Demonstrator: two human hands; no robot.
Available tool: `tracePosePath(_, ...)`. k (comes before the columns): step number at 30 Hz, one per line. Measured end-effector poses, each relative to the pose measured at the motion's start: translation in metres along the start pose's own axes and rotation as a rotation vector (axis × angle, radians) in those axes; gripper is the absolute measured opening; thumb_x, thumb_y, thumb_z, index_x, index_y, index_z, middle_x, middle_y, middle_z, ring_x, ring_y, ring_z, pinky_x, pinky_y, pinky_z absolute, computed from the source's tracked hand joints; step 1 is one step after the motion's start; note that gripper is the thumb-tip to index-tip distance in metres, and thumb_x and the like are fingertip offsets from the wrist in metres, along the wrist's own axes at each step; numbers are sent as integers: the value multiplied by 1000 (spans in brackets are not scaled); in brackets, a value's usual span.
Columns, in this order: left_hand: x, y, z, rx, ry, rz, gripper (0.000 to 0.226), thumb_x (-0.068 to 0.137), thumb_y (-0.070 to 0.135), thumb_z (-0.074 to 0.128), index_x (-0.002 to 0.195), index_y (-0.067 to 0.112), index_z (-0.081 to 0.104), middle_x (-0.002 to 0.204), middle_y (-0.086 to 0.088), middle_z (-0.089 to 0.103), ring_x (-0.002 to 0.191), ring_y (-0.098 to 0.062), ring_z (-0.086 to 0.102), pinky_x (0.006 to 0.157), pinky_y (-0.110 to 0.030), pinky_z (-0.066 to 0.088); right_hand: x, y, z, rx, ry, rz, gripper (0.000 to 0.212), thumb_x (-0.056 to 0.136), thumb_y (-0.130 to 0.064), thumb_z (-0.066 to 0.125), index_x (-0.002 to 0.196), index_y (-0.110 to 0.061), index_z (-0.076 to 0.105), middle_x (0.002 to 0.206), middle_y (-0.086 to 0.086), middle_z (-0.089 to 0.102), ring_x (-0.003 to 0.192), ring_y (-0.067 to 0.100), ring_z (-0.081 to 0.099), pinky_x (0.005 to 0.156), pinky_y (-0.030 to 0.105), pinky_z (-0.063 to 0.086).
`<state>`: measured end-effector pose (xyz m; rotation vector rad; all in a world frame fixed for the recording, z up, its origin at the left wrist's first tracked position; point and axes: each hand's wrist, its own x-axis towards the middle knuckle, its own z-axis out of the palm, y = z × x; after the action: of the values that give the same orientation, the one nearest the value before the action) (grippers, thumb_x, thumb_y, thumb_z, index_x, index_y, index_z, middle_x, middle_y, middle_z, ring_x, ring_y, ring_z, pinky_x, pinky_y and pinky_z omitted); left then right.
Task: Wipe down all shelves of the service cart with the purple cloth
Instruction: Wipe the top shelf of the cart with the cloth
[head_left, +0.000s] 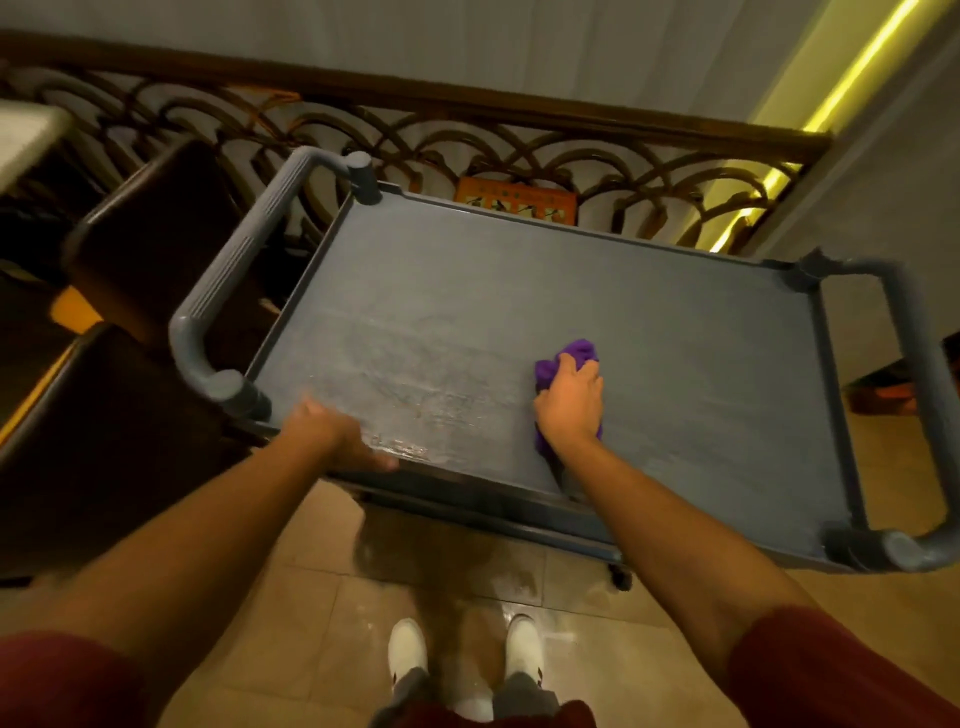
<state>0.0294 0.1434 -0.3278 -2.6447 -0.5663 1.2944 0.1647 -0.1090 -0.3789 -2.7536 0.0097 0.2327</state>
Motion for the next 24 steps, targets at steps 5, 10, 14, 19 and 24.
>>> tracePosePath(5, 16, -5, 24, -73, -21, -48, 153, 57, 97, 51, 152, -4, -13, 159, -35, -16, 148, -52, -10, 122, -58, 3, 0, -79, 28, 54, -6, -1, 46, 91, -13, 63, 135, -8, 48, 137, 23, 45, 124, 41, 49, 101, 48, 46)
tracePosePath(10, 30, -15, 20, -78, -114, -16, 149, 62, 87, 62, 152, -2, -16, 158, -33, -21, 147, -51, -14, 121, -58, 2, 4, -180, 62, 113, -51, -121, 50, 89, -15, 65, 136, -11, 49, 136, 19, 49, 124, 40, 50, 97, 49, 47)
tracePosePath(14, 39, -17, 17, -111, -159, -8, 142, 69, 72, 72, 152, -3, -16, 157, -34, -22, 147, -52, -14, 121, -58, 2, -12, -206, 73, 128, -154, -335, 70, 84, -13, 69, 148, -23, 42, 130, 17, 61, 116, 39, 56, 97, 49, 49)
tracePosePath(19, 37, -11, 18, -79, -123, -10, 127, 80, 50, 77, 155, 0, -13, 159, -33, -20, 148, -51, -11, 121, -56, 5, -41, -190, 57, 115, -433, -531, 63, 82, -10, 68, 138, -35, 58, 117, 15, 65, 108, 36, 62, 93, 40, 52)
tracePosePath(24, 37, -19, 25, -92, -82, 9, 122, 78, 41, 81, 158, 6, -4, 162, -28, -18, 149, -48, -11, 122, -54, 8, -72, -150, 36, -18, -523, -574, 44, 80, -3, 63, 107, -35, 78, 95, 6, 67, 103, 32, 65, 96, 34, 47)
